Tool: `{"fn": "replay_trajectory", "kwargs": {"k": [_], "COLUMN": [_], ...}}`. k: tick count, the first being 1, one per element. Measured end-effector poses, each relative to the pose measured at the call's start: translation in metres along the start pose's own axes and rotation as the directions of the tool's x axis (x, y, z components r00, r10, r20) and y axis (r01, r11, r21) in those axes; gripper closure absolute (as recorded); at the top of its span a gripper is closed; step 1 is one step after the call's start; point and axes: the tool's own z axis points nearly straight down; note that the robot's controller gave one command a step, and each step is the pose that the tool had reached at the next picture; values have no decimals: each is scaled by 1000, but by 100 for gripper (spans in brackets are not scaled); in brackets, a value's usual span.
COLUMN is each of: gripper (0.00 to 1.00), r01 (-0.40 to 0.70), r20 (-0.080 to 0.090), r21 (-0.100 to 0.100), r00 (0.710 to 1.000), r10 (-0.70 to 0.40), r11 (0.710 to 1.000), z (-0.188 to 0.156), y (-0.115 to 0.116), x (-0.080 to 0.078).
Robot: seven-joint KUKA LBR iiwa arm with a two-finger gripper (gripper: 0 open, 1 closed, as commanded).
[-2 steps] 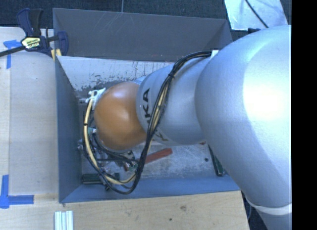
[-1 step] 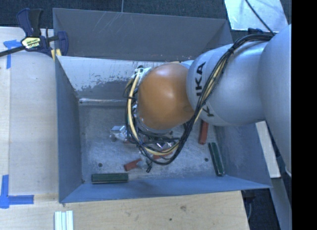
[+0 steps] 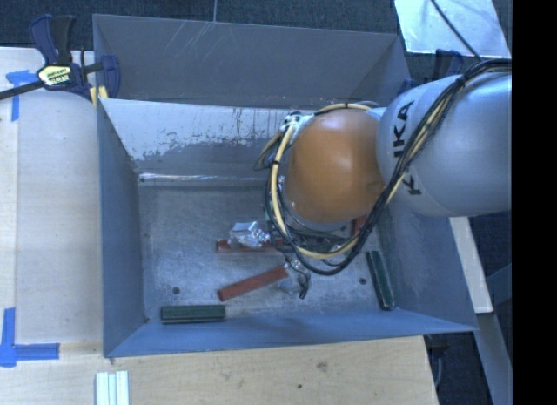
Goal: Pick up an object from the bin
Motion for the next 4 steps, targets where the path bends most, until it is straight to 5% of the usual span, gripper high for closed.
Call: {"fn": "replay_trajectory", "kwargs": {"k": [2, 3, 4], "gripper": [0, 100, 100], "r01": [-36, -36, -40], "r20": [9, 26, 9], "r21": [0, 5, 2], "r00": [999, 999, 999], "r10": [36, 36, 40], "r11": [999, 999, 999], "z": [31, 26, -19], "y": [0, 0, -2], "x": [-5, -11, -12]}}
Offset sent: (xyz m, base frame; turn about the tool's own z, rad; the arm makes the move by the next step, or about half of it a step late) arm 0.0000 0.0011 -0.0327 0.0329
